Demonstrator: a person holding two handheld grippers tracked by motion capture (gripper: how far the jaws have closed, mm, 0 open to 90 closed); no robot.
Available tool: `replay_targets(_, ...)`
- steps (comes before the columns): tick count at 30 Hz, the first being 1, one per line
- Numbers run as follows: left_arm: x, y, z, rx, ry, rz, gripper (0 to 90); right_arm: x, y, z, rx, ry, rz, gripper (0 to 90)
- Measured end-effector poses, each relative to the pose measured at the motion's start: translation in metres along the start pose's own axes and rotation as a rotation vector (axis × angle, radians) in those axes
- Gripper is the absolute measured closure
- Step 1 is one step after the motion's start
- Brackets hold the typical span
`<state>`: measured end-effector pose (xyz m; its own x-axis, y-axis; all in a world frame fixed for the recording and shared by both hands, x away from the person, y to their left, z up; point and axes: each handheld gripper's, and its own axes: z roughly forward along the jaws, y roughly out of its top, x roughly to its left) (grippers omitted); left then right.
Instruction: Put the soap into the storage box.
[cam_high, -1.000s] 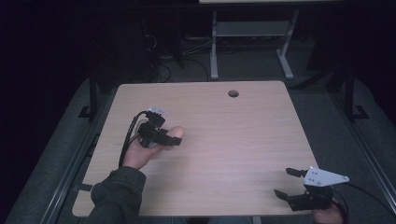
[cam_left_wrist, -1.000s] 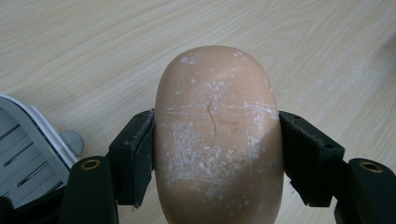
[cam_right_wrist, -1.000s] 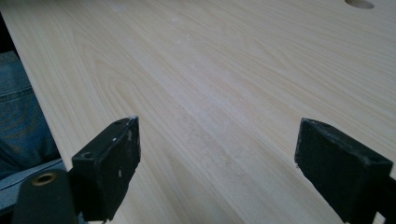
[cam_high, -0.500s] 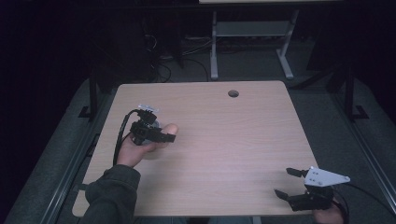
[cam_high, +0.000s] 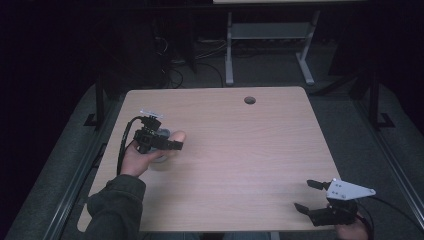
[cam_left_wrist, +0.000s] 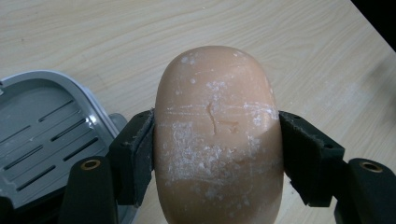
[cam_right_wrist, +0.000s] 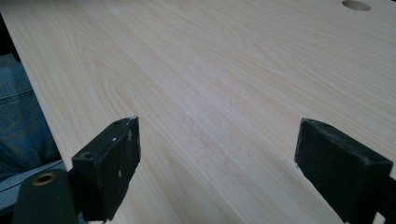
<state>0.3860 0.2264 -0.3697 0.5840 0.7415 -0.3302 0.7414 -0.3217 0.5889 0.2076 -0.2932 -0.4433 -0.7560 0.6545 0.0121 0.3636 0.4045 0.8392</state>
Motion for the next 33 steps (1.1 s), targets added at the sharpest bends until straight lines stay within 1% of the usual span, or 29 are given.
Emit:
replay_targets(1,0.001,0.0,-0.001,-0.001,0.001,-0.004,32.4,0.0,0.0,0.0,0.0,0.0,0.0,13.8)
replay_targets(3,0.004,0.0,-0.003,0.002,0.002,-0.001,32.4,0.0,0.0,0.0,0.001,0.002,-0.002,13.8)
replay_targets(6,0.006,0.0,-0.005,-0.013,0.003,-0.02,32.4,0.0,0.0,0.0,0.0,0.001,-0.002,13.8)
replay_targets(7,0.008,0.0,-0.006,-0.007,0.003,-0.018,32.4,0.0,0.0,0.0,0.0,0.001,-0.001,13.8)
replay_targets(10,0.01,0.0,-0.007,-0.014,0.006,-0.027,32.4,0.0,0.0,0.0,-0.005,0.005,0.004,13.8)
replay_targets(15,0.02,0.0,-0.012,-0.016,0.024,-0.048,32.4,0.0,0.0,0.0,-0.007,0.005,0.001,13.8)
replay_targets(17,0.021,-0.001,-0.013,-0.019,0.026,-0.052,32.4,0.0,0.0,0.0,-0.006,0.005,0.002,13.8)
replay_targets(19,0.024,-0.001,-0.014,-0.022,0.04,-0.063,32.4,0.0,0.0,0.0,-0.006,0.007,0.003,13.8)
replay_targets(21,0.026,-0.001,-0.014,-0.026,0.044,-0.075,32.4,0.0,0.0,0.0,-0.009,0.005,0.003,13.8)
replay_targets(24,0.029,0.0,-0.014,-0.025,0.055,-0.076,32.4,0.0,0.0,-0.001,-0.01,0.006,0.004,13.8)
replay_targets(26,0.031,-0.001,-0.014,-0.028,0.06,-0.089,32.4,0.0,0.0,-0.001,-0.011,0.008,0.003,13.8)
replay_targets(27,0.032,-0.001,-0.014,-0.024,0.068,-0.086,32.4,0.0,0.0,-0.001,-0.011,0.008,0.003,13.8)
replay_targets(29,0.035,-0.001,-0.014,-0.023,0.073,-0.094,32.4,0.0,0.0,0.0,-0.007,0.01,0.004,13.8)
replay_targets(30,0.036,-0.002,-0.014,-0.024,0.087,-0.1,32.4,0.0,0.0,0.0,-0.008,0.01,0.001,13.8)
replay_targets(33,0.039,-0.003,-0.015,-0.028,0.092,-0.108,32.4,0.0,0.0,0.0,-0.007,0.009,0.003,13.8)
